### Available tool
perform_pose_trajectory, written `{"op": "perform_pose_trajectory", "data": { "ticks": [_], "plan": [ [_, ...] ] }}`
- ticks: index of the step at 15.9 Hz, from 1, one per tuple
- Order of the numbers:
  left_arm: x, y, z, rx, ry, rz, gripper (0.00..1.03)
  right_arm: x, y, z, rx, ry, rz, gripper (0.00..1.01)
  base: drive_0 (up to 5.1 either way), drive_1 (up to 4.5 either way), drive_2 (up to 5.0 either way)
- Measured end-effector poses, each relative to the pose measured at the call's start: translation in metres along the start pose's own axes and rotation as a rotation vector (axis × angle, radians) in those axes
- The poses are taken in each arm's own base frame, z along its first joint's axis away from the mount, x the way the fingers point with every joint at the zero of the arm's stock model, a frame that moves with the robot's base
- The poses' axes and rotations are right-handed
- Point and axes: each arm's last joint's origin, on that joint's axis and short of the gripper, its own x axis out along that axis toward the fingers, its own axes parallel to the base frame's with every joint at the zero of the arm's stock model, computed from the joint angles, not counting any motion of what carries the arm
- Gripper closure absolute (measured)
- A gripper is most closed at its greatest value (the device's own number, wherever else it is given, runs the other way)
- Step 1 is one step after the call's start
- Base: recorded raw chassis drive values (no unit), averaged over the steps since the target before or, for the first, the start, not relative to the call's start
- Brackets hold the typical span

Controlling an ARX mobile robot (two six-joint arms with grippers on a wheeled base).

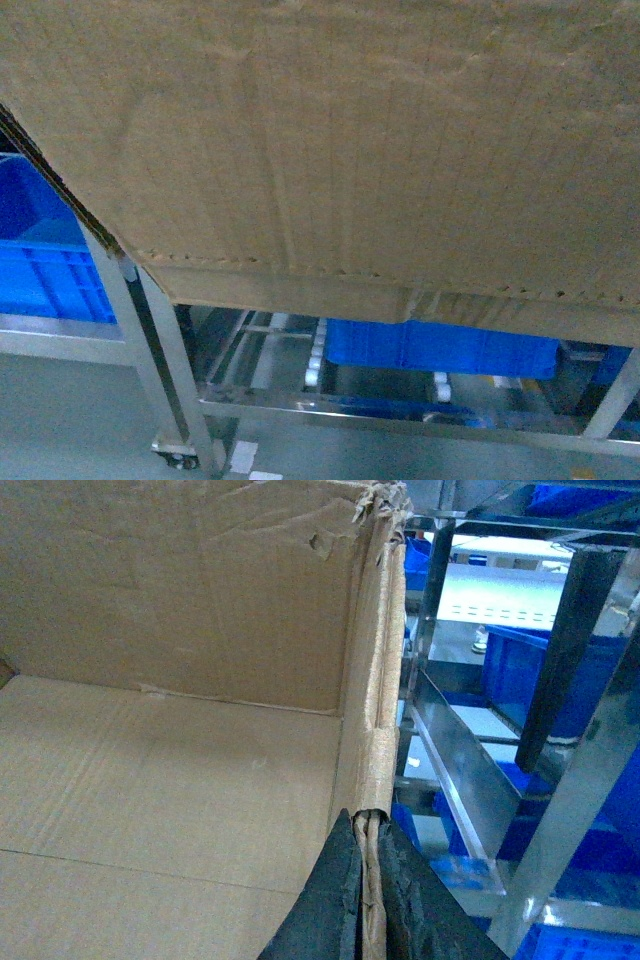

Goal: Sort boxes to right shelf from conveyor

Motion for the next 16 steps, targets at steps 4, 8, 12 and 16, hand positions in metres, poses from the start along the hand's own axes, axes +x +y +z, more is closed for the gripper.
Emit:
{"op": "perform_pose_trajectory", "data": {
  "ticks": [4, 8, 12, 16],
  "plan": [
    [0.0, 0.0, 0.0, 0.0, 0.003, 0.001, 0.99, 0.0, 0.0, 0.0, 0.0, 0.001, 0.0, 0.99, 0.0, 4.25, -4.3],
    [0.002, 0.0, -0.002, 0.001, 0.012, 0.001, 0.99, 0.001, 0.0, -0.002, -0.002, 0.009, 0.0, 0.99, 0.0, 0.93, -0.9],
    [0.002, 0.0, -0.002, 0.003, 0.01, -0.003, 0.99, 0.002, 0.0, -0.002, -0.002, 0.029, 0.0, 0.99, 0.0, 0.0, 0.0],
    [0.011, -0.006, 0.015, 0.018, 0.023, -0.025, 0.99, 0.018, -0.002, 0.016, -0.008, 0.078, -0.003, 0.99, 0.0, 0.0, 0.0]
  ]
}}
